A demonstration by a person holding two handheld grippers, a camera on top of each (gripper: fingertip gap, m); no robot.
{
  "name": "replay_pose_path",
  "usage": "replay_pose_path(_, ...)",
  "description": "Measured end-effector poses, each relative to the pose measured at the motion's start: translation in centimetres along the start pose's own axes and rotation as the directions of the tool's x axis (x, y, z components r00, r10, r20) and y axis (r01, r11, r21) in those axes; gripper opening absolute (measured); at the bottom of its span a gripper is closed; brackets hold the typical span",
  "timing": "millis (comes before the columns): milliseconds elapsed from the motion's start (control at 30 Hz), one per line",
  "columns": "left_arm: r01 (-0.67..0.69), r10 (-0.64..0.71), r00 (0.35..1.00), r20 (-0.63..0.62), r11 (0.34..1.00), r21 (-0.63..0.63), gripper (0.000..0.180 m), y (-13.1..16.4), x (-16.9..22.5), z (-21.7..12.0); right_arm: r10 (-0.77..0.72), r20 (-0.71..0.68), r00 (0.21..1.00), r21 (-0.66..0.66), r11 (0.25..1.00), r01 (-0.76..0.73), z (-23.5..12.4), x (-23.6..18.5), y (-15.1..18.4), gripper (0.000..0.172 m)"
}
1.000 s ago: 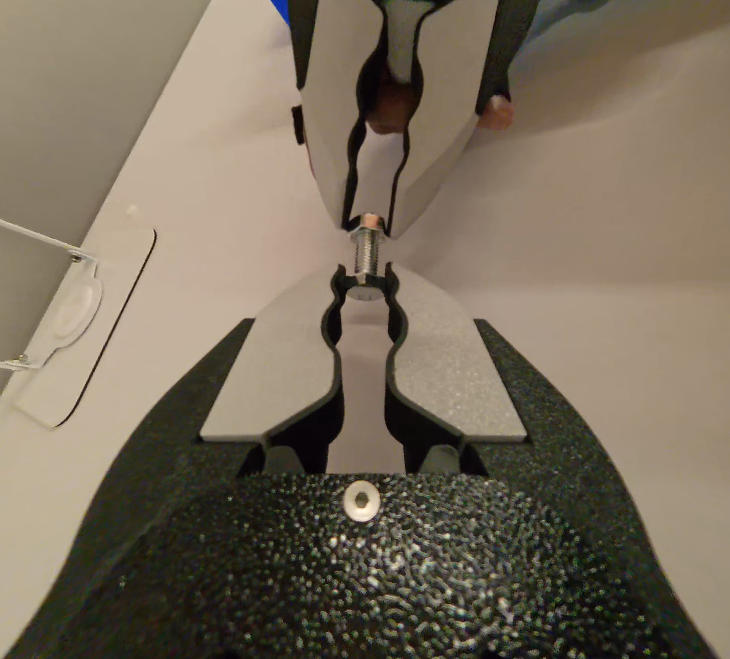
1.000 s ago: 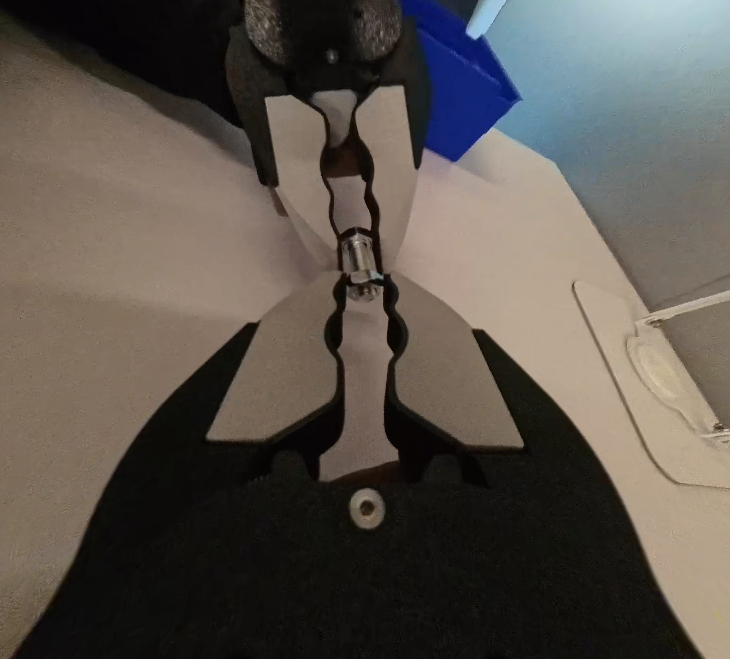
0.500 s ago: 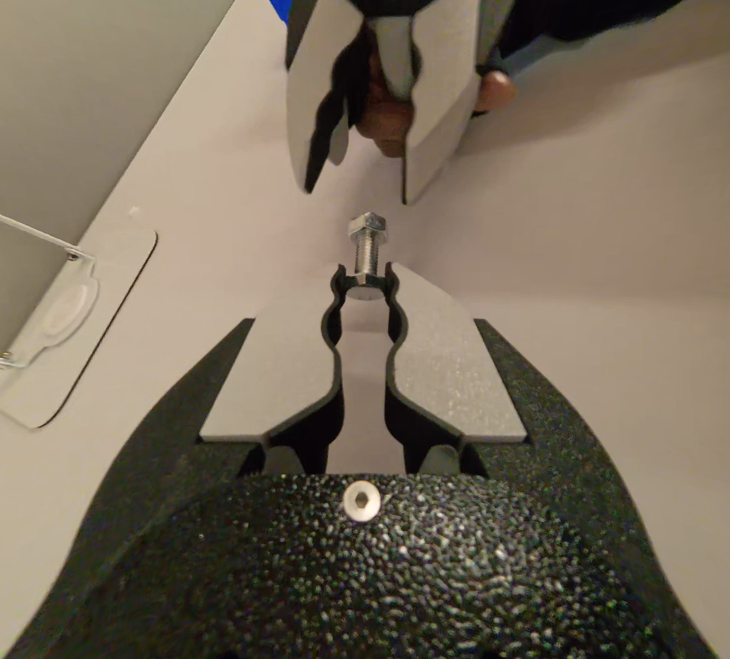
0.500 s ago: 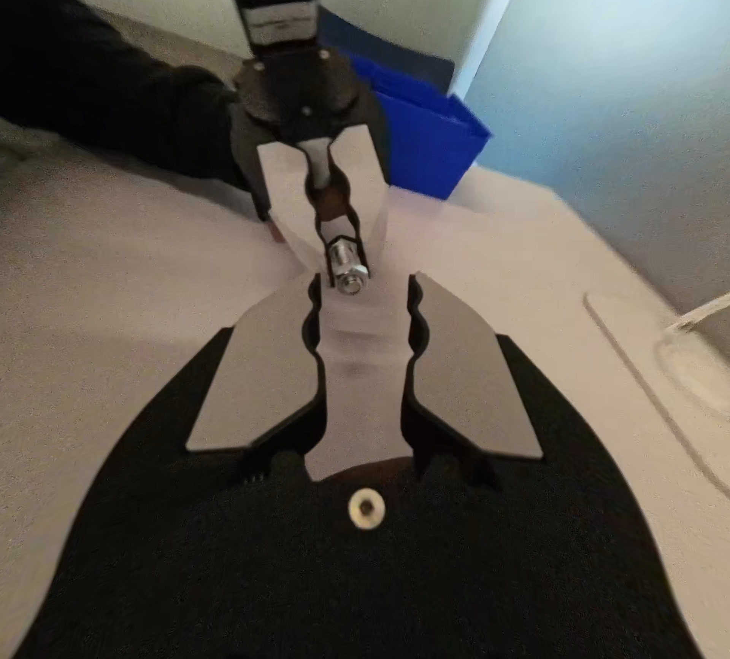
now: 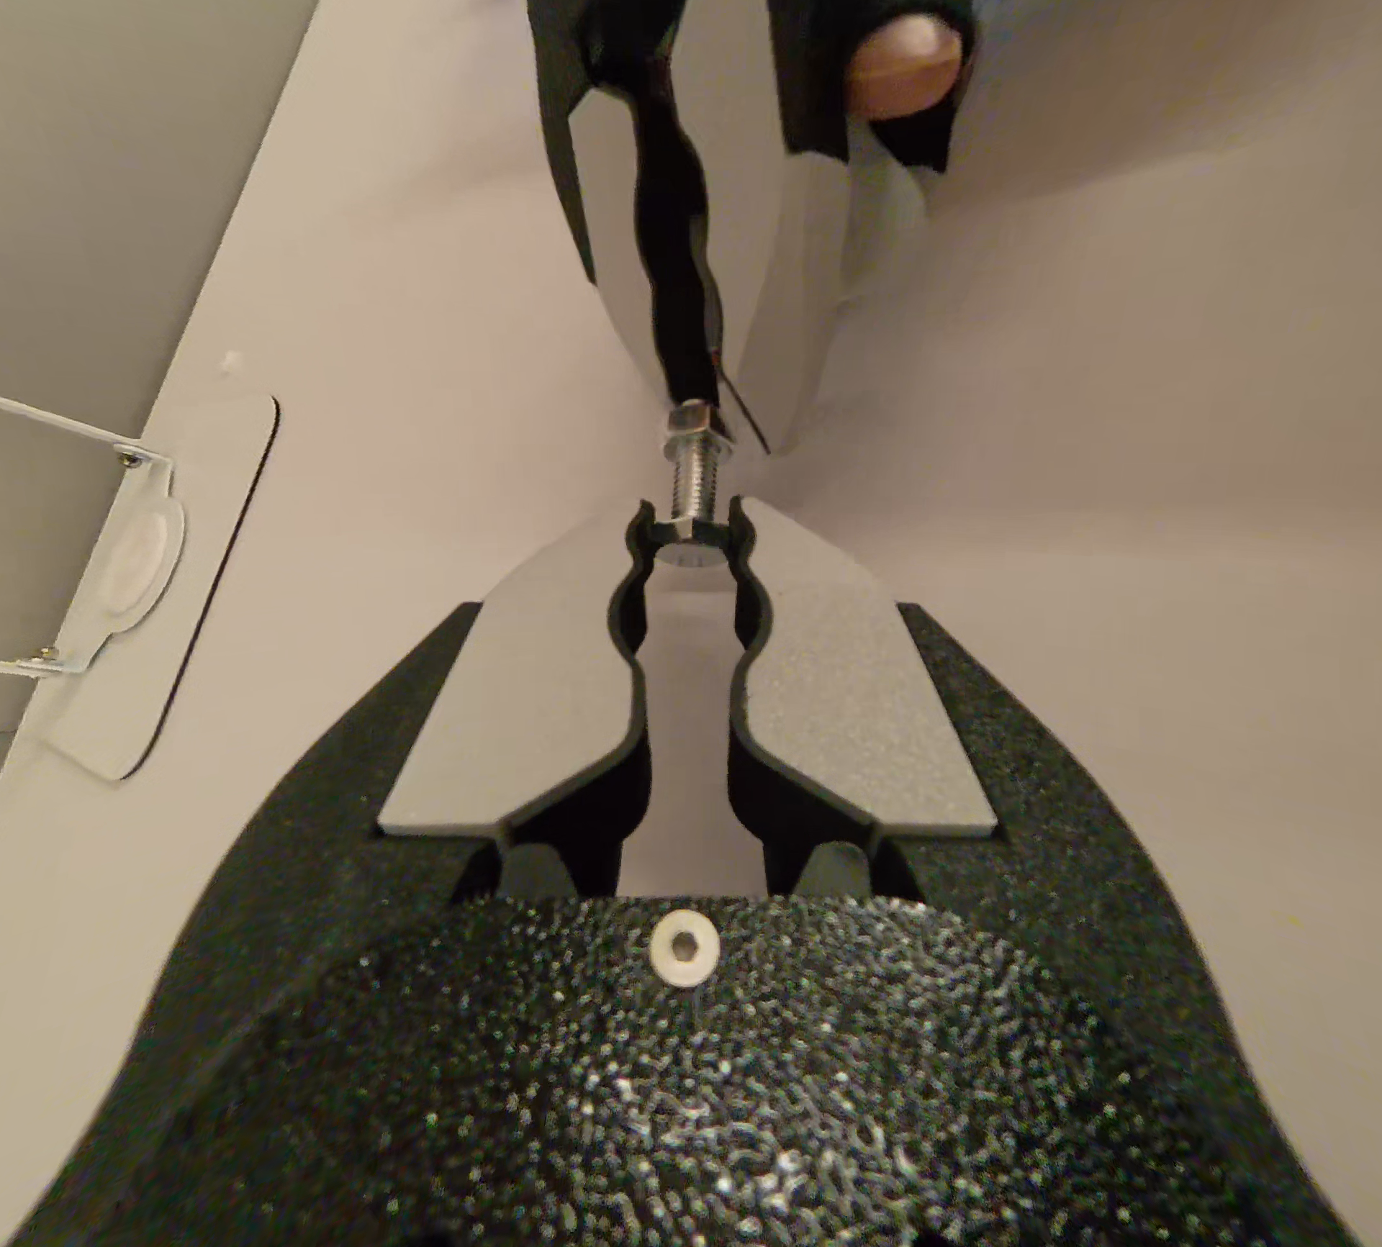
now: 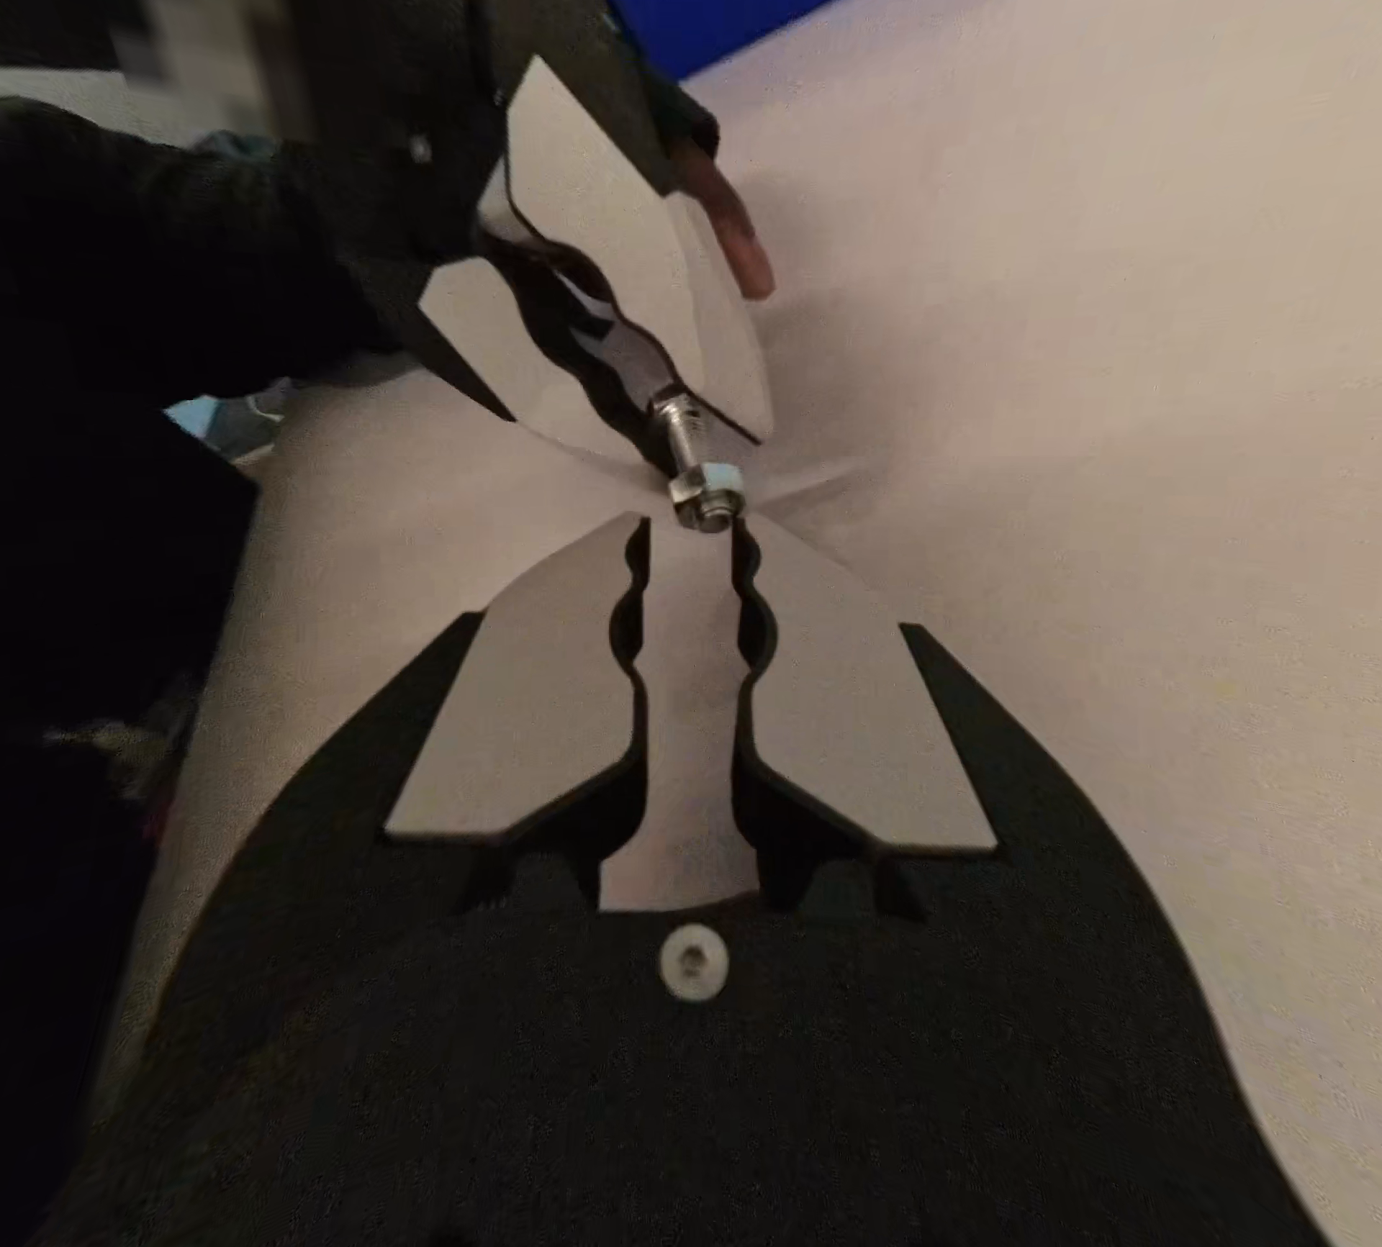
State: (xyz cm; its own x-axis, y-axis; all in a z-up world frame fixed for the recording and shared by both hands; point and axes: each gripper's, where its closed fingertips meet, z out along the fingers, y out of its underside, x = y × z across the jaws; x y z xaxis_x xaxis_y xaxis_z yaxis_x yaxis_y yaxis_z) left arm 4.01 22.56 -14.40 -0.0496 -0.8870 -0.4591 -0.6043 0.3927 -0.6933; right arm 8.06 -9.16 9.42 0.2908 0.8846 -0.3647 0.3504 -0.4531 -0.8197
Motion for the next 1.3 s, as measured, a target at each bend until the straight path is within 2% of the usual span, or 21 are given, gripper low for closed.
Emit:
replay_pose_path(33,0.018,-0.018,1.000,-0.006,1.000,0.002,0.018,-0.1,0.0,0.0,-0.028,0.005,1.000,0.036,0.999,0.027,-0.3,0.0,-0.5,0.028)
replay_pose_path(100,0.051,-0.051,0.999,-0.014,0.999,-0.001,0.018,0.1,-0.2,-0.1,-0.162,-0.085,0.983,0.109,0.979,0.171,-1.1,0.8,-1.7,0.036)
replay_pose_path(167,0.079,-0.079,0.997,-0.019,0.997,-0.007,0.018,0.4,-0.3,-0.1,-0.302,-0.171,0.938,0.133,0.936,0.326,-1.7,1.3,-2.3,0.036)
replay_pose_path(267,0.114,-0.114,0.993,-0.028,0.993,-0.001,0.018,0.4,-0.4,-0.2,-0.406,-0.212,0.889,0.180,0.878,0.443,-2.2,0.9,-3.0,0.037)
replay_pose_path(400,0.135,-0.134,0.990,-0.036,0.991,0.015,0.018,0.2,-0.5,-0.4,-0.460,-0.235,0.856,0.222,0.832,0.508,-2.6,0.3,-3.5,0.036)
replay_pose_path(567,0.185,-0.179,0.980,-0.083,0.981,0.066,0.018,-0.6,-0.2,-0.7,-0.607,-0.320,0.728,0.188,0.712,0.677,-2.7,-0.3,-3.6,0.031)
replay_pose_path(700,0.240,-0.226,0.966,-0.126,0.964,0.114,0.018,-1.3,-0.2,-1.1,-0.678,-0.339,0.652,0.172,0.637,0.752,-2.5,-1.3,-3.6,0.029)
replay_pose_path(933,0.273,-0.242,0.953,-0.184,0.948,0.165,0.018,-2.2,0.2,-1.5,-0.727,-0.351,0.590,0.115,0.592,0.798,-1.9,-1.2,-3.0,0.029)
replay_pose_path(1033,0.280,-0.233,0.945,-0.230,0.939,0.198,0.018,-2.9,0.8,-1.6,-0.742,-0.339,0.579,0.097,0.584,0.806,-1.6,-1.5,-2.7,0.018)
replay_pose_path(1067,0.270,-0.225,0.947,-0.228,0.943,0.195,0.018,-2.9,0.9,-1.6,-0.739,-0.328,0.588,0.088,0.596,0.798,-1.5,-1.4,-2.6,0.018)
replay_pose_path(1100,0.241,-0.202,0.958,-0.205,0.953,0.185,0.018,-2.7,0.8,-1.4,-0.718,-0.301,0.628,0.078,0.637,0.767,-1.3,-1.3,-2.4,0.017)
replay_pose_path(1133,0.194,-0.166,0.971,-0.169,0.966,0.168,0.018,-2.4,0.7,-1.3,-0.667,-0.258,0.699,0.075,0.708,0.702,-1.2,-1.1,-2.2,0.017)
replay_pose_path(1167,0.137,-0.119,0.985,-0.125,0.979,0.149,0.018,-2.1,0.6,-1.2,-0.578,-0.199,0.791,0.069,0.797,0.600,-1.0,-1.0,-2.0,0.017)
replay_pose_path(1233,-0.009,0.014,0.999,-0.044,0.994,0.109,0.018,-1.7,0.4,-1.1,-0.304,-0.048,0.952,0.045,0.951,0.306,-0.8,-1.1,-1.3,0.017)
replay_pose_path(1300,-0.140,0.139,0.990,0.021,0.987,0.082,0.018,-1.7,0.5,-1.0,-0.070,0.076,0.995,0.033,0.997,0.068,-0.8,-1.5,-0.9,0.017)
